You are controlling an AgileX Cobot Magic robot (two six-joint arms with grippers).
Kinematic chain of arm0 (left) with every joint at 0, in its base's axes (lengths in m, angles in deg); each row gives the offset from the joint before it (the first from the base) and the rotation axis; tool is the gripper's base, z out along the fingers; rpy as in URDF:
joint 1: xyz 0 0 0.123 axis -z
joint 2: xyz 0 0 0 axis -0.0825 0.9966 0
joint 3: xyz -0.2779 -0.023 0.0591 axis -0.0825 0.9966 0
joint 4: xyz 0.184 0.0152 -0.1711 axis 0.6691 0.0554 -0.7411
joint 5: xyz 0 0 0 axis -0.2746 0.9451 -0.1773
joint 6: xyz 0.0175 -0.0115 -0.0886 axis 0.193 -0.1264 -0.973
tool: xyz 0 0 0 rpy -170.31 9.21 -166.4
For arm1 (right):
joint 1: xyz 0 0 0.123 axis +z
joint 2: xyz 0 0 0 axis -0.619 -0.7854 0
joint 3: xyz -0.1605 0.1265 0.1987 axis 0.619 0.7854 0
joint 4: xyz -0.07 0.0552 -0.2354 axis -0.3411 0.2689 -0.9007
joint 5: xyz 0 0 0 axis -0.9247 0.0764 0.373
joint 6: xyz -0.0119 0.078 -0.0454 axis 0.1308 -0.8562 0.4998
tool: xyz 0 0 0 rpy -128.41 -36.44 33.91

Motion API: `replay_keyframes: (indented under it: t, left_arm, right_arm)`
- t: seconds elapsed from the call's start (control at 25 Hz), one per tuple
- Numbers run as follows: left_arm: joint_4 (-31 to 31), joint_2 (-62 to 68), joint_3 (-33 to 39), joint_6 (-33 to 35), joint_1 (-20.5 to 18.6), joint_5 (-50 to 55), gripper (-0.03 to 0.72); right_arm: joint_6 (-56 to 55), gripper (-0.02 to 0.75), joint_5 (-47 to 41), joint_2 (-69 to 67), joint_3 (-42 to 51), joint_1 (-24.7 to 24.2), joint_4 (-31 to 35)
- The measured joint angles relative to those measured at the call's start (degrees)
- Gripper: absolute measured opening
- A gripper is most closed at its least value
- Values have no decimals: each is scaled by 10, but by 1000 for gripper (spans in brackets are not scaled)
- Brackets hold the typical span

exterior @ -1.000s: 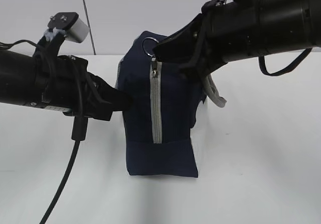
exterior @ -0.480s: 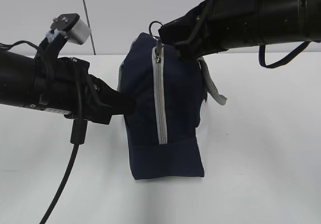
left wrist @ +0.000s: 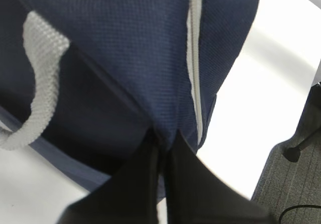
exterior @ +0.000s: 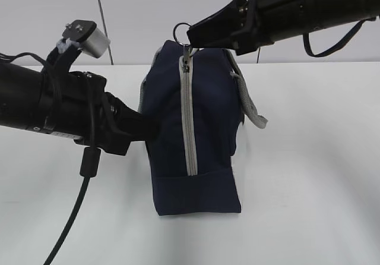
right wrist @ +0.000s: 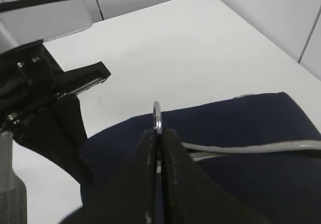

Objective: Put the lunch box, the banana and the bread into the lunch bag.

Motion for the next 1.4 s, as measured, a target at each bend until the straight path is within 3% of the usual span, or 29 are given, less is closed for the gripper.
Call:
replay_keyframes:
  t: [0.2, 0.48, 0.96, 1.4]
  left_arm:
    - [-3, 0, 0, 0, 0, 9, 4]
    - [15, 0, 0, 0, 0, 26, 4]
    - [33, 0, 0, 0, -1, 37, 3]
    - [39, 0, 19, 0, -1, 50, 3]
  right_arm:
    - [1, 0, -61, -5, -23, -47, -16]
    - [1, 0, -98, -66, -89, -54, -20]
    - [-43, 0, -96, -235, -283, -55, -55]
    - [-63, 0, -48, -358, -404, -56, -73]
